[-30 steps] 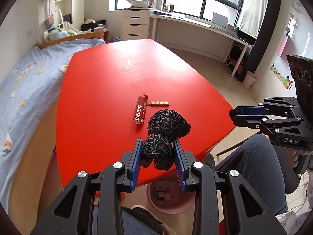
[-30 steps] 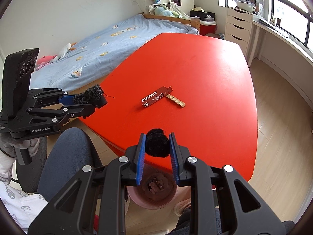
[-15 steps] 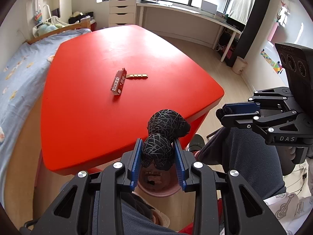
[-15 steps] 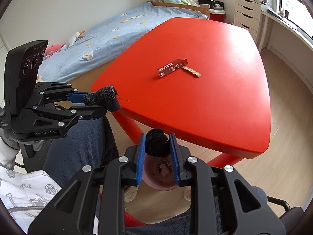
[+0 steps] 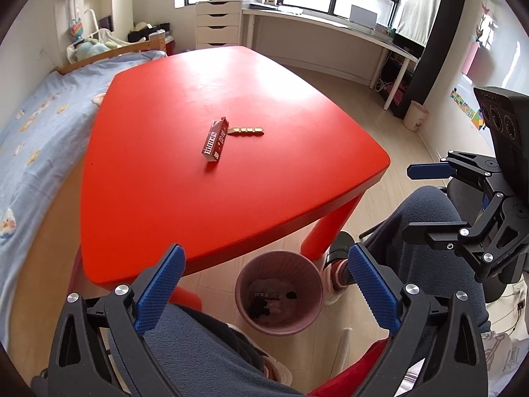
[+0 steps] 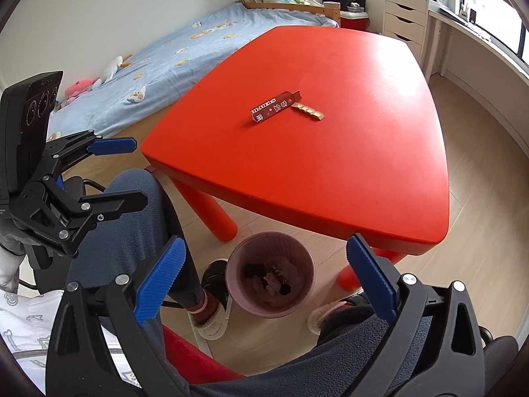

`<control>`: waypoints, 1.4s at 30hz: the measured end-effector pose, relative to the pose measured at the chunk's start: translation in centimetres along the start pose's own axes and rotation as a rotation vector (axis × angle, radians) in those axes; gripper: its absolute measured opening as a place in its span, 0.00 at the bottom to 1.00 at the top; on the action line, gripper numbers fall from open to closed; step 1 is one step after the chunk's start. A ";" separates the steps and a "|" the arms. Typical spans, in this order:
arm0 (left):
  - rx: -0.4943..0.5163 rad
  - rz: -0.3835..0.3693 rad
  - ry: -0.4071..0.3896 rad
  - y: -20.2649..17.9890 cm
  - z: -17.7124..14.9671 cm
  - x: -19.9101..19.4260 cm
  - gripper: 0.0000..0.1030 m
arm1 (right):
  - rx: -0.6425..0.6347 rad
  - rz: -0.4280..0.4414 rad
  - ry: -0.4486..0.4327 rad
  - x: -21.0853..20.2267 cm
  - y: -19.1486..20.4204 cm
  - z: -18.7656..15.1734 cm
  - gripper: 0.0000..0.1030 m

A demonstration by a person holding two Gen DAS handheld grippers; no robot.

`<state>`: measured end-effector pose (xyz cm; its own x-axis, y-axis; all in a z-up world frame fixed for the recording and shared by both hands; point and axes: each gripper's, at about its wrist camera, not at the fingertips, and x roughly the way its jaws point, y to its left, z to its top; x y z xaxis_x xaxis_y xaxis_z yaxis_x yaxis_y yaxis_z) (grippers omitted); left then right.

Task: Collect trash
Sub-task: 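Open both grippers to drop the sock and pompom into the wastebasket, then move both tools back over the table toward the red box and tan strip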

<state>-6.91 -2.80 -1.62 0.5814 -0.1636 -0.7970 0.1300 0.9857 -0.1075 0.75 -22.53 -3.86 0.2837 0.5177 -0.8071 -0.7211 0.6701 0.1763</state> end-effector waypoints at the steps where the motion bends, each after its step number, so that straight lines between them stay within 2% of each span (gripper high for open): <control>1: -0.002 0.002 0.000 0.1 0.0 0.0 0.92 | 0.002 0.002 0.000 0.0 0.0 0.0 0.95; 17: -0.034 0.015 0.008 0.8 0.0 0.4 0.92 | 0.014 0.012 0.000 0.4 -0.1 0.1 0.96; 25: -0.046 0.022 -0.006 1.9 1.0 0.5 0.92 | 0.007 0.010 -0.012 0.6 -0.6 1.2 0.96; 42: -0.043 0.048 -0.038 5.5 7.2 2.5 0.92 | -0.075 -0.029 -0.027 3.2 -3.9 9.1 0.96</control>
<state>1.03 1.95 0.02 0.6166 -0.1164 -0.7786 0.0665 0.9932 -0.0957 10.24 -18.65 -1.96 0.3218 0.5137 -0.7954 -0.7572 0.6439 0.1095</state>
